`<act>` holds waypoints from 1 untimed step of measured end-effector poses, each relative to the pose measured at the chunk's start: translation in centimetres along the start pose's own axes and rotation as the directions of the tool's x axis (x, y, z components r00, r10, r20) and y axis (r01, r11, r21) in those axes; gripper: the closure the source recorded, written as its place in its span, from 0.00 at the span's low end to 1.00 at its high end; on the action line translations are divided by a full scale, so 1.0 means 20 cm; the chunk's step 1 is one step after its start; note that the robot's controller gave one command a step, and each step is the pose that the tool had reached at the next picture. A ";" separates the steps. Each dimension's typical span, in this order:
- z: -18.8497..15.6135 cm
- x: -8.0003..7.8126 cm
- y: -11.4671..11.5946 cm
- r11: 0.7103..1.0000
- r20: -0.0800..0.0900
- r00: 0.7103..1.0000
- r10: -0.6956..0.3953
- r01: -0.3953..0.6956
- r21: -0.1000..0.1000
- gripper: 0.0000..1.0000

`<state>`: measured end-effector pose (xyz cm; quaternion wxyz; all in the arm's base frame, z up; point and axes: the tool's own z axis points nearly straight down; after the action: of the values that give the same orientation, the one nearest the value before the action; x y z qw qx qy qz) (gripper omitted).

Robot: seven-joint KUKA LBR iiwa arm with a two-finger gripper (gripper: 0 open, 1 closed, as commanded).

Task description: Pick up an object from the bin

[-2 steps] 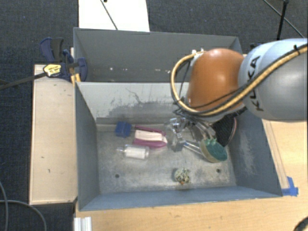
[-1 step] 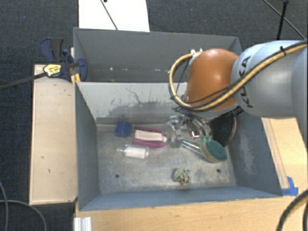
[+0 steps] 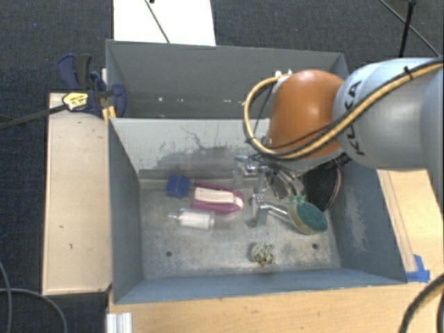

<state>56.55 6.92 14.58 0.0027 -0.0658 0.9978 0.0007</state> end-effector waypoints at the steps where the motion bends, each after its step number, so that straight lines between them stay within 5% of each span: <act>1: 0.37 -0.11 0.17 0.902 0.004 0.902 -0.433 0.433 0.001 0.00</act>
Offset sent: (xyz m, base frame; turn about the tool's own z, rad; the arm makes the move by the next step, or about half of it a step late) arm 0.0159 0.0364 -0.0758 -0.4484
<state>58.39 10.65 7.11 0.0049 -0.2854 0.9584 0.0004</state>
